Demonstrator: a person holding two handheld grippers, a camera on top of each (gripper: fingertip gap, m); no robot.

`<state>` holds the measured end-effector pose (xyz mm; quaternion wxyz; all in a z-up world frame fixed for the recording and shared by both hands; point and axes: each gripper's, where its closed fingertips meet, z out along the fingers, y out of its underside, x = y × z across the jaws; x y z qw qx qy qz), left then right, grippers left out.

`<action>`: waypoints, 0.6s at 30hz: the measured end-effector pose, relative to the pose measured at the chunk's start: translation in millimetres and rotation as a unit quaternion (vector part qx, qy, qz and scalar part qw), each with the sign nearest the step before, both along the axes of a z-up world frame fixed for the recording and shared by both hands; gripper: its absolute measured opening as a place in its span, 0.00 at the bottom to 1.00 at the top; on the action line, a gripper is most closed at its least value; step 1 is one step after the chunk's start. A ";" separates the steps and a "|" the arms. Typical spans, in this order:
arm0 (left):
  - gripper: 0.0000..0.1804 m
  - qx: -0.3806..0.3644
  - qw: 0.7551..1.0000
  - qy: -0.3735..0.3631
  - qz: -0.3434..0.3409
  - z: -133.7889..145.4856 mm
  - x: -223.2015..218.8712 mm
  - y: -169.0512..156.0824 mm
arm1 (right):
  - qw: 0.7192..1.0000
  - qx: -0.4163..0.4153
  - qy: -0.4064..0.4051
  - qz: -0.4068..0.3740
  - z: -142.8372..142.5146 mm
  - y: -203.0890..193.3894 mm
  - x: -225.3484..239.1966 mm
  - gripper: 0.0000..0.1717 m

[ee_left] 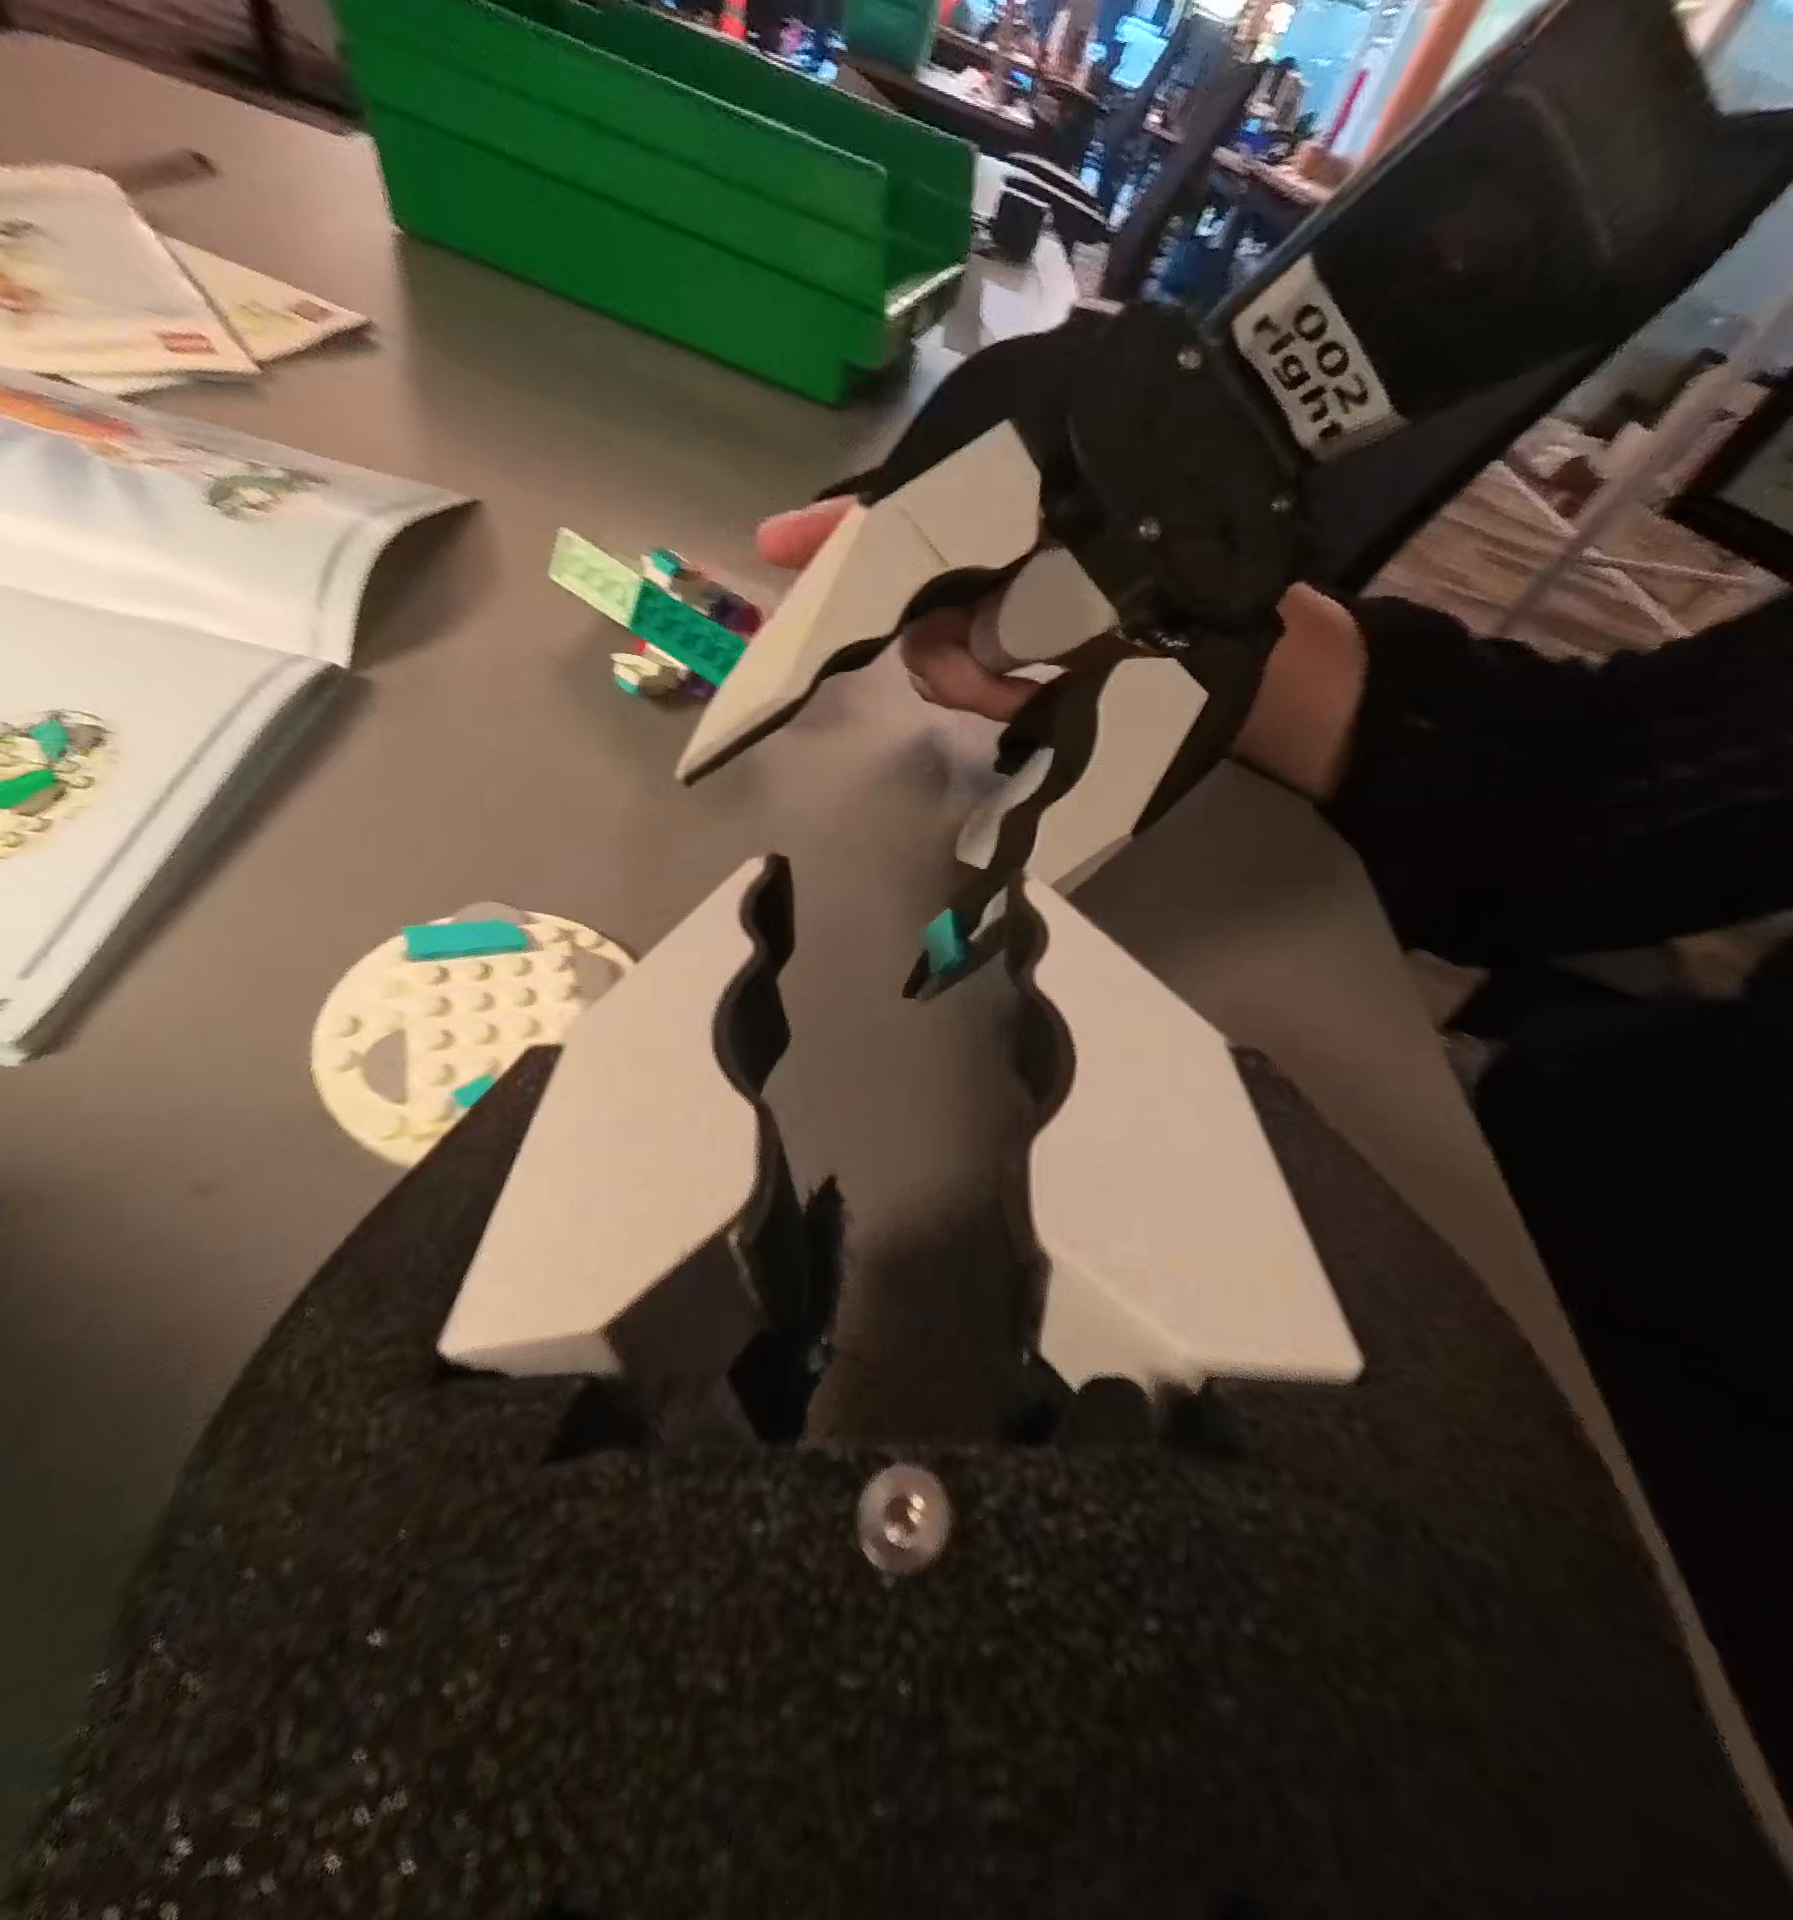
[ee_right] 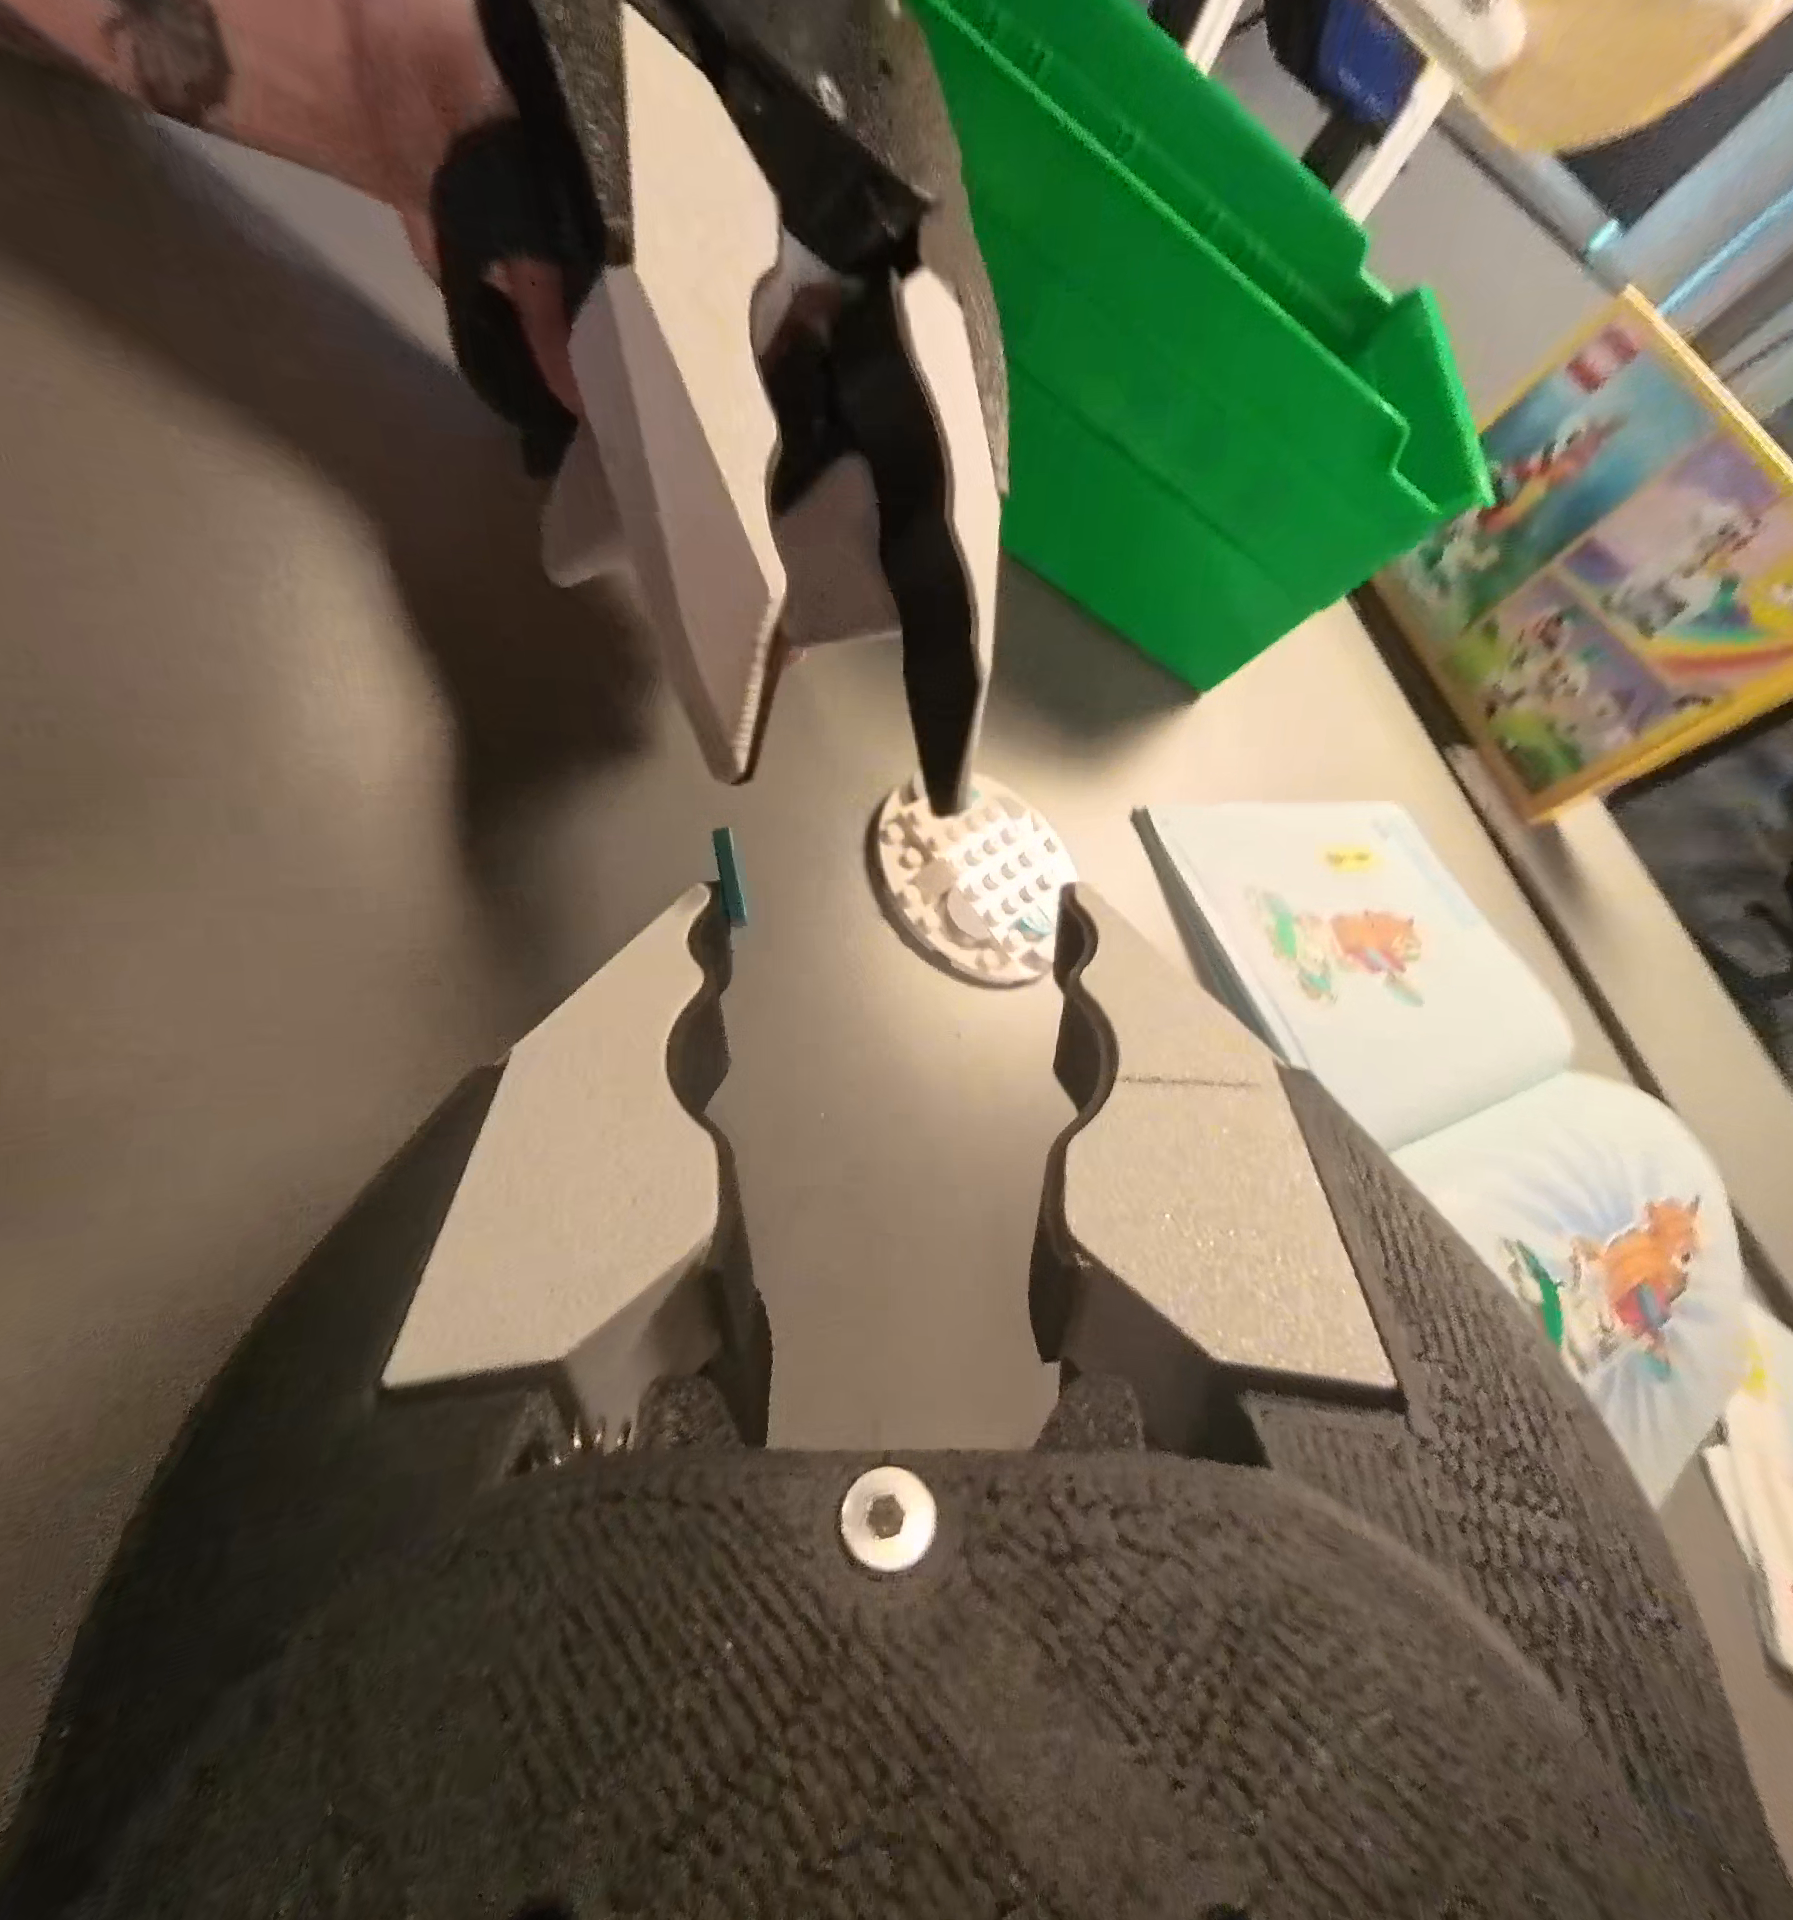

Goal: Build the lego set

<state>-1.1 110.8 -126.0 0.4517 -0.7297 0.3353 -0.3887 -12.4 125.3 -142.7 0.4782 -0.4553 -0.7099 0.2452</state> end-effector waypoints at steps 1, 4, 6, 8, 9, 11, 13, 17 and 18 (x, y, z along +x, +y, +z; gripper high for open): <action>0.21 -0.010 1.000 -0.010 -0.015 0.3 2.1 -3.9 | 1.000 0.004 0.005 0.007 1.8 -2.4 -0.4 0.36; 0.23 -0.044 0.997 -0.036 -0.056 1.0 9.6 -15.3 | 0.999 0.013 0.023 0.018 8.0 -6.3 -1.1 0.35; 0.22 -0.052 0.996 -0.031 -0.064 -1.5 11.6 -17.9 | 0.999 0.023 0.032 0.022 11.3 -7.5 -1.3 0.34; 0.15 -0.047 0.996 -0.025 -0.071 -2.2 12.7 -20.5 | 0.999 0.030 0.037 0.024 13.4 -8.1 -1.4 0.34; 0.08 -0.043 0.996 -0.022 -0.071 -2.2 12.7 -20.7 | 0.998 0.033 0.040 0.024 14.2 -8.3 -1.5 0.34; 0.00 -0.008 0.998 -0.016 -0.061 1.7 11.0 -17.6 | 0.998 0.038 0.042 0.023 15.0 -8.0 -1.5 0.33; 0.00 0.023 0.998 0.006 -0.054 0.5 6.3 -14.8 | 0.998 0.045 0.046 0.019 16.3 -6.0 -1.1 0.33; 0.00 0.101 0.995 -0.009 -0.026 23.6 -0.1 -8.7 | 0.996 0.055 0.064 0.006 23.4 -0.1 0.9 0.32; 0.00 0.118 0.993 -0.009 -0.012 30.4 -2.7 -6.4 | 0.996 0.053 0.066 0.003 24.3 1.0 1.4 0.32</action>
